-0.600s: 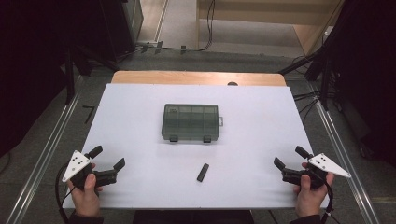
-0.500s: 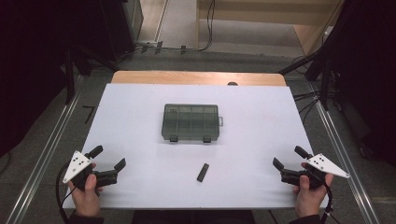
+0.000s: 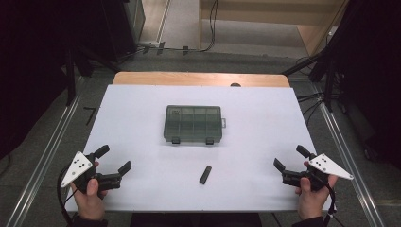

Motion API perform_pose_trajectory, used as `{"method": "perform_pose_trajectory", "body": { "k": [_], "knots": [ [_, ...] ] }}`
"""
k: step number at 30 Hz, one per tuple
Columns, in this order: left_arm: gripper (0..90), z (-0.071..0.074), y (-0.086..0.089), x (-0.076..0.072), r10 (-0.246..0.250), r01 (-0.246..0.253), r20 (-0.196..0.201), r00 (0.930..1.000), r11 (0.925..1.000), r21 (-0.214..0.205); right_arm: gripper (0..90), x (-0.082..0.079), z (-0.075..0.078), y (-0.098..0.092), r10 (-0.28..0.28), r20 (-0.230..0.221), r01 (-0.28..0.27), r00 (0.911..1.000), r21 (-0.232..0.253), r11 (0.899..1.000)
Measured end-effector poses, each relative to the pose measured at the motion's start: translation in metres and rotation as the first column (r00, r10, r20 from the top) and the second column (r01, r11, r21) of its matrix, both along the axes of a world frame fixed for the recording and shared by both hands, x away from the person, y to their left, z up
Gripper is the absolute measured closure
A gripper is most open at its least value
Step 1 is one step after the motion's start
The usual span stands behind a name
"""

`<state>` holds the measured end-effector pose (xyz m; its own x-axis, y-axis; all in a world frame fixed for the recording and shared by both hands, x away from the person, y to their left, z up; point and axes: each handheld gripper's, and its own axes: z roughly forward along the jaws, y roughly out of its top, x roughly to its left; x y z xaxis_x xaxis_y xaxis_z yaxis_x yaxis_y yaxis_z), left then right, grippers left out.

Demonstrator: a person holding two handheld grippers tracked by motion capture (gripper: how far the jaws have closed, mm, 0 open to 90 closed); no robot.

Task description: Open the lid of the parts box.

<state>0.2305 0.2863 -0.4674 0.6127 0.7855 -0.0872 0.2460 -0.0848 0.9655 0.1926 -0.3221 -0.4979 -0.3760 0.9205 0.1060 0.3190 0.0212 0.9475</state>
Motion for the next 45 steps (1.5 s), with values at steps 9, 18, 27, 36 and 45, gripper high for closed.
{"method": "perform_pose_trajectory", "body": {
  "k": [9, 18, 27, 36, 45],
  "knots": [
    [0.0, 0.018, -0.021, 0.001, -0.031, 0.031, -0.012, 0.9994, 0.9993, 0.023, 0.0, 0.006, 0.019, 0.011, 0.042, -0.018, -0.041, 0.999, 0.05, 0.998],
    [0.0, 0.032, -0.034, 0.008, -0.052, 0.052, -0.019, 0.9985, 0.9986, 0.013, 0.0, 0.017, 0.033, 0.023, 0.082, -0.014, -0.082, 0.9965, 0.022, 0.996],
    [0.0, 0.037, -0.049, 0.019, -0.083, 0.083, -0.023, 0.9963, 0.9964, 0.017, 0.0, 0.031, 0.042, 0.037, 0.123, -0.011, -0.122, 0.9924, 0.017, 0.992],
    [0.0, 0.041, -0.062, 0.033, -0.1, 0.1, -0.035, 0.9944, 0.9949, 0.014, 0.0, 0.044, 0.052, 0.05, 0.159, -0.008, -0.159, 0.9872, 0.016, 0.987],
    [0.0, 0.047, -0.072, 0.045, -0.124, 0.125, -0.047, 0.9911, 0.9922, 0.006, 0.0, 0.056, 0.057, 0.061, 0.186, -0.012, -0.186, 0.9825, 0.009, 0.983]
  ]
}}
